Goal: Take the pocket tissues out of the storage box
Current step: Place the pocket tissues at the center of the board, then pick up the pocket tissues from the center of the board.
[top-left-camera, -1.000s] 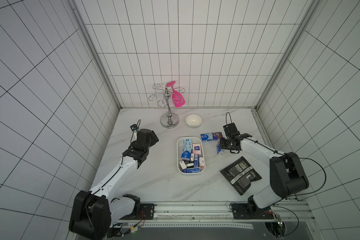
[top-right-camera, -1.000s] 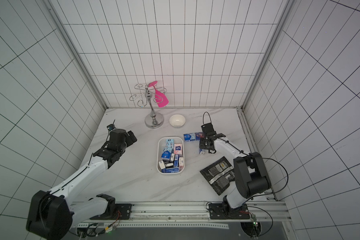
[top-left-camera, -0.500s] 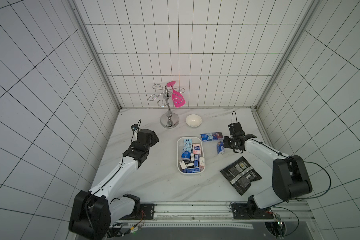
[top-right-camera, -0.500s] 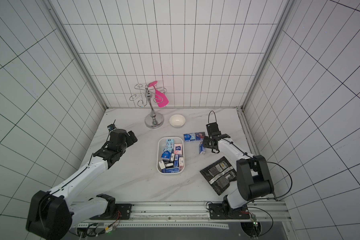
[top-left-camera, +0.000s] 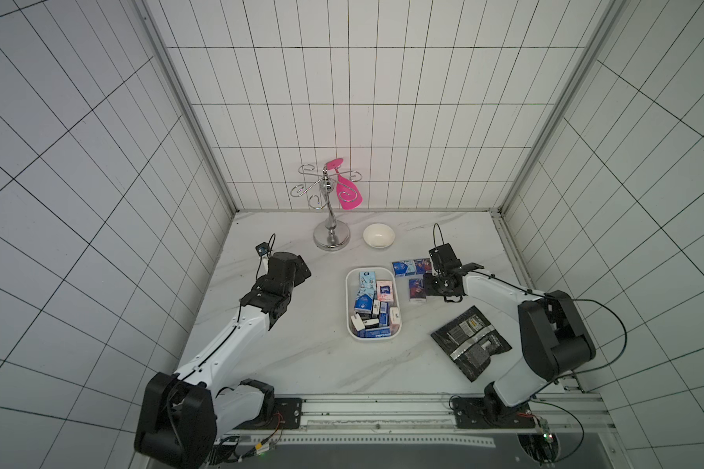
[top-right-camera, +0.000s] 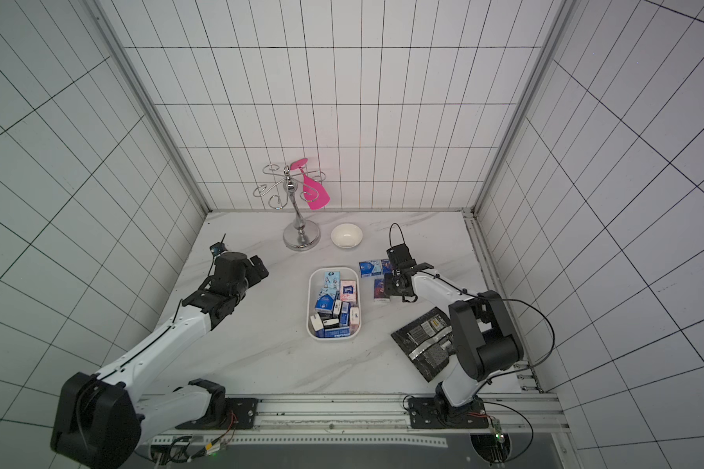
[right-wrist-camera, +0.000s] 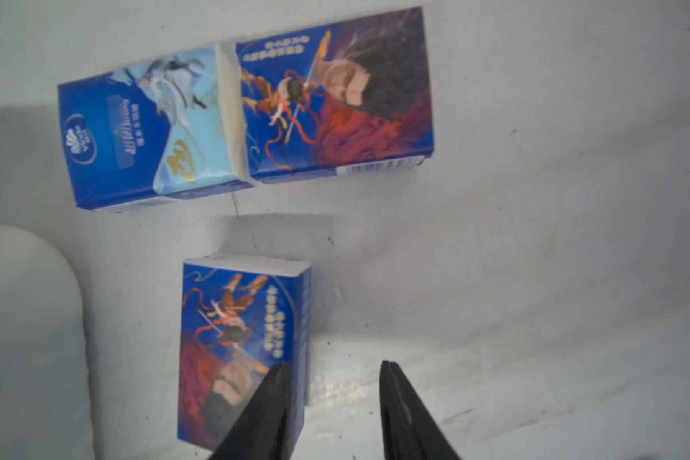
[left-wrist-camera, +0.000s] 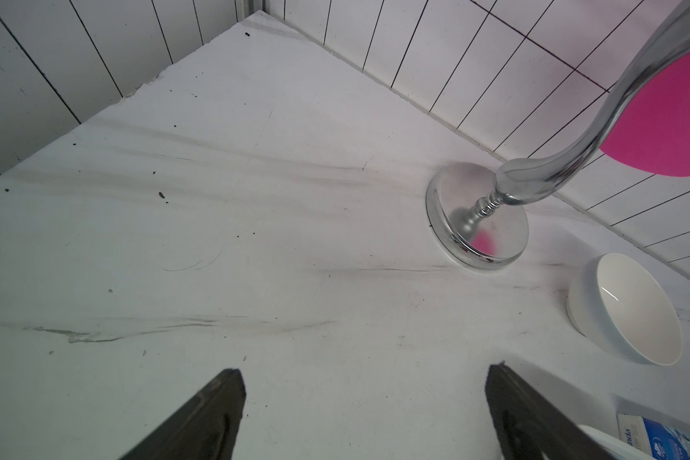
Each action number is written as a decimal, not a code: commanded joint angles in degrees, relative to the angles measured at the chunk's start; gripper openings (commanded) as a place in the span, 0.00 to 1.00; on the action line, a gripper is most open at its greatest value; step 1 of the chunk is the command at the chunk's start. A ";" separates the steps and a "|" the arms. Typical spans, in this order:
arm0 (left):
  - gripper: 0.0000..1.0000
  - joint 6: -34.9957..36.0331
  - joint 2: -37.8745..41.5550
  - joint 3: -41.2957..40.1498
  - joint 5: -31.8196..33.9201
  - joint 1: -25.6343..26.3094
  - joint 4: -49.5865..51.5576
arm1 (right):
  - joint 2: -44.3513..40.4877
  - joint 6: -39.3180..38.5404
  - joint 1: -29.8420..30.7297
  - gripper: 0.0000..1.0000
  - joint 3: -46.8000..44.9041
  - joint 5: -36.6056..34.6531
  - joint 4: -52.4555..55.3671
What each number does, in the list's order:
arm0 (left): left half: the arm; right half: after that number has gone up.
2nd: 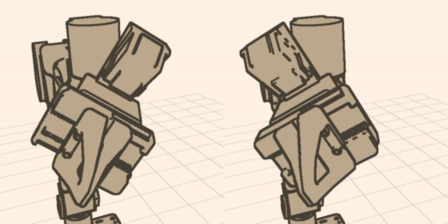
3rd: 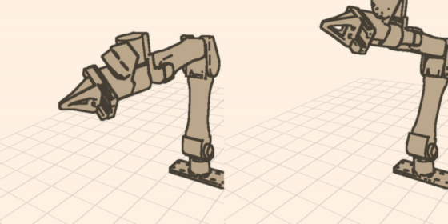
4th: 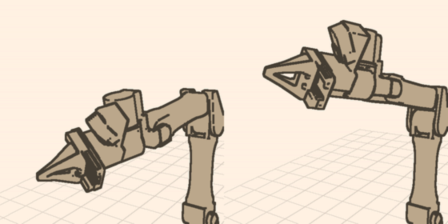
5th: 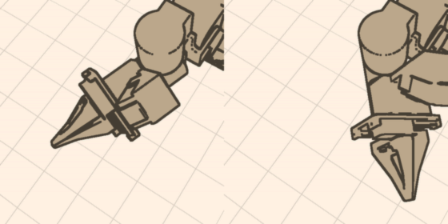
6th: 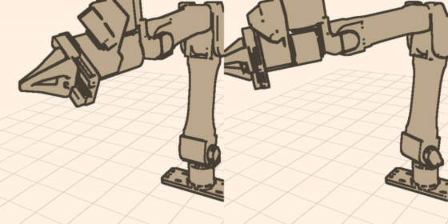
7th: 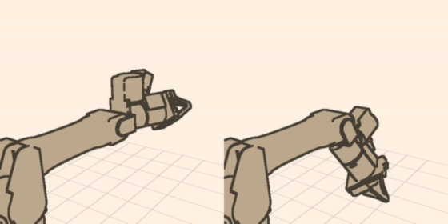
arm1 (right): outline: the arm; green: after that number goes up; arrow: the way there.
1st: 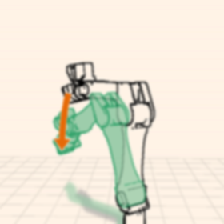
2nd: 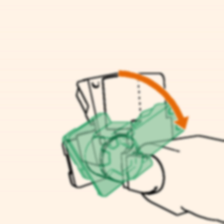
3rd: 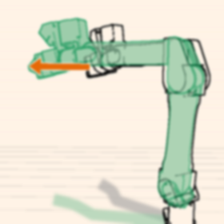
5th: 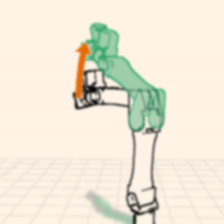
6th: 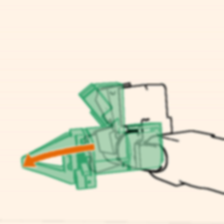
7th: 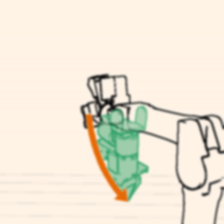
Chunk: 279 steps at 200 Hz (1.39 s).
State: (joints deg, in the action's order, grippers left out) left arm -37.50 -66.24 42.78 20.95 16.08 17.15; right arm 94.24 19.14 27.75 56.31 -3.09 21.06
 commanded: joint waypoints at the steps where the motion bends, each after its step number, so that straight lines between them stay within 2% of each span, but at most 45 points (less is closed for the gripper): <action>1: 0.98 0.54 0.14 0.27 -0.02 0.11 -0.63 | 1.65 -0.15 2.28 0.41 3.49 -2.93 1.92; 18: 0.98 0.56 0.19 0.33 0.14 0.10 -0.62 | 2.05 0.39 3.11 0.44 3.80 -3.54 2.33; 45: 0.98 0.58 0.29 0.37 0.01 0.14 -0.62 | 0.13 2.43 3.50 0.57 3.09 -3.53 1.80; 76: 0.98 0.48 -0.17 0.80 -0.73 0.18 -0.71 | -2.79 6.85 3.54 0.67 0.94 0.19 -2.22; 104: 0.98 0.49 -0.17 0.72 -0.92 0.19 -0.71 | -0.26 9.15 3.67 0.72 1.55 3.31 -4.75; 136: 0.98 0.65 0.49 0.30 -0.52 0.18 -0.65 | 3.87 9.60 4.51 0.73 3.00 3.06 -5.00; 215: 0.98 0.49 1.67 -0.25 -0.56 0.18 -0.38 | 7.51 9.08 6.08 0.74 3.83 1.56 -5.06; 279: 0.98 0.49 1.99 -0.49 -0.47 0.18 -0.44 | 5.96 5.66 6.88 0.56 3.63 -2.88 -1.12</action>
State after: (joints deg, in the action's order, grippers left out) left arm -37.50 -65.14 42.76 20.49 16.08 17.12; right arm 101.58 27.18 34.15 58.54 -2.52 16.64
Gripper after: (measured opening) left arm 0.978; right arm 0.598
